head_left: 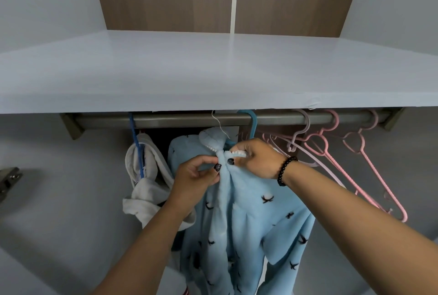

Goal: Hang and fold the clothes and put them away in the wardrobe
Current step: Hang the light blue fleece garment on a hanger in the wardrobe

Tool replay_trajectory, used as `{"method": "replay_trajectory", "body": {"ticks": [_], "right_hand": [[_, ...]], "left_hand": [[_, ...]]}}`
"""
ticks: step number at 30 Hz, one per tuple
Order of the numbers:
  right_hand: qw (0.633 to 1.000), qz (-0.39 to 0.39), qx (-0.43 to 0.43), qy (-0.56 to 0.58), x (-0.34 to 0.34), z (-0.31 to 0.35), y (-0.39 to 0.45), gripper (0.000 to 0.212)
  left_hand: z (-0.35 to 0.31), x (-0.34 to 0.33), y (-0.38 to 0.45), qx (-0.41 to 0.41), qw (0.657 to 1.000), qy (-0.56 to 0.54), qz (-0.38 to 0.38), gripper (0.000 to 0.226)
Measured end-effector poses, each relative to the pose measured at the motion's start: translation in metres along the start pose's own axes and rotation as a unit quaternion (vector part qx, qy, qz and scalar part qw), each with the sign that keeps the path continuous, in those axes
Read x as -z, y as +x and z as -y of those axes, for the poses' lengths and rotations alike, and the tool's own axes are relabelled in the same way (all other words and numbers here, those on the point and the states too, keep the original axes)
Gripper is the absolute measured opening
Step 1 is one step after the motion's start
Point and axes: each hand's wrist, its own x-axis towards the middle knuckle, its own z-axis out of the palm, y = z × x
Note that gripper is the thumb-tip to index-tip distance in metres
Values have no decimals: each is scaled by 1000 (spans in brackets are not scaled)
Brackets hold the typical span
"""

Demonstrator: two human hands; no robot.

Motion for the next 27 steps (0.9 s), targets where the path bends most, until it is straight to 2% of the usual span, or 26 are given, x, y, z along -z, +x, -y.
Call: {"method": "replay_trajectory", "body": {"ticks": [6,15,21,24,27], "right_hand": [[999,-25,1,-36,-9,-1,3,12],[987,-69,1,-147,-12,4,1,16],[988,-80,-13,-131,-9,9,7,6],[990,-67,-24,-119,-6,8,12,18],[998,-27,-30,-54,-2,1,17,13]], "left_hand": [[-2,0,0,5,999,-38,8,22],[2,1,5,12,999,-39,-7,18],[3,4,10,13,999,-37,-13,18],[2,3,14,-13,1000,-14,-20,20],[-2,-1,17,-44,998,21,-31,23]]}}
